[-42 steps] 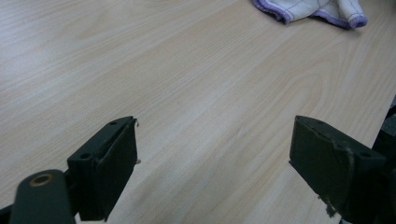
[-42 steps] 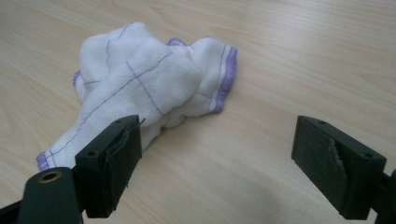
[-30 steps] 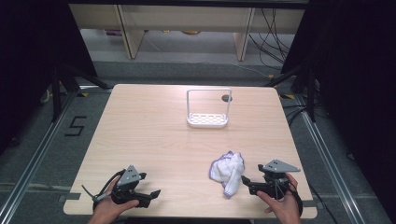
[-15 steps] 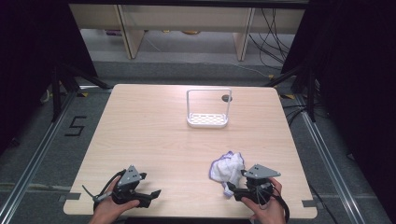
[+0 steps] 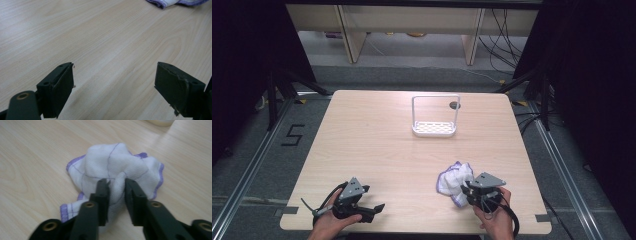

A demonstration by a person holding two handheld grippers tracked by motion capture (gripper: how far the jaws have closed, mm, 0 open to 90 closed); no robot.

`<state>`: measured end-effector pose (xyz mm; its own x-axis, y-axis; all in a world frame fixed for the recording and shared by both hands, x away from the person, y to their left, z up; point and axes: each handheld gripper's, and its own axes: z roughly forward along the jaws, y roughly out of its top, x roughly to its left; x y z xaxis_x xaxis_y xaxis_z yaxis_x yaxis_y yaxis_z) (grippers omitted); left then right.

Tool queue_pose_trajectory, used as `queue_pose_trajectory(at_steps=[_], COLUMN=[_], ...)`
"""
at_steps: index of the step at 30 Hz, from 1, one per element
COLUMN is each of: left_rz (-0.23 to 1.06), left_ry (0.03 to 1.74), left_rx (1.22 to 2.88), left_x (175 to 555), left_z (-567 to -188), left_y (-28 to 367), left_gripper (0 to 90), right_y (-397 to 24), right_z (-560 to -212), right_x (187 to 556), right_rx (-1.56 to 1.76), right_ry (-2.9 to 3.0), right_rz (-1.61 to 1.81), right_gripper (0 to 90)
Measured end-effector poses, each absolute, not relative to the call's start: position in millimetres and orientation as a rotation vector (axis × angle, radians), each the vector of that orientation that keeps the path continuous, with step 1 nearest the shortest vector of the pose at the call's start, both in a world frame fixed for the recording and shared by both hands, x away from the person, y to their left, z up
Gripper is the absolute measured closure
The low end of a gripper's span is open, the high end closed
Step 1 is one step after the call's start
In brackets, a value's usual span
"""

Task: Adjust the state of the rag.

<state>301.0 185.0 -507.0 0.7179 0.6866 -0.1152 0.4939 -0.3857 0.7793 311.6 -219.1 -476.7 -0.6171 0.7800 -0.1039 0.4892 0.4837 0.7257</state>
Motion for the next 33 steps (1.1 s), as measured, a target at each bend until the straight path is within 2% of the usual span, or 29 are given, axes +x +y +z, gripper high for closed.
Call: queue_pose_trajectory(at_steps=[3,9,20,27,28,33], left_rz=[0.284,0.281,0.275,0.289,0.277,0.279], left_ry=[0.898,0.873,0.89,0.864,0.876,0.862], left_rx=[2.049,2.079,2.052,2.061,2.019,2.018], left_x=[301,302,303,304,303,300], left_z=[-508,-507,-508,-504,-505,-502], left_y=[183,182,179,183,180,179], left_gripper=[15.2,15.4,15.4,15.6,15.6,15.8], right_y=[-229,-233,-221,-200,-197,-170], right_z=[-474,-464,-419,-380,-376,-366], right_x=[313,310,312,317,317,322], right_rx=[1.04,1.016,0.839,0.758,0.758,0.657], right_ry=[2.299,2.301,2.296,2.27,2.272,2.298], right_rz=[0.966,1.017,1.126,1.3,1.333,1.426], right_gripper=[83.2,85.0,86.3,86.5,86.5,86.5])
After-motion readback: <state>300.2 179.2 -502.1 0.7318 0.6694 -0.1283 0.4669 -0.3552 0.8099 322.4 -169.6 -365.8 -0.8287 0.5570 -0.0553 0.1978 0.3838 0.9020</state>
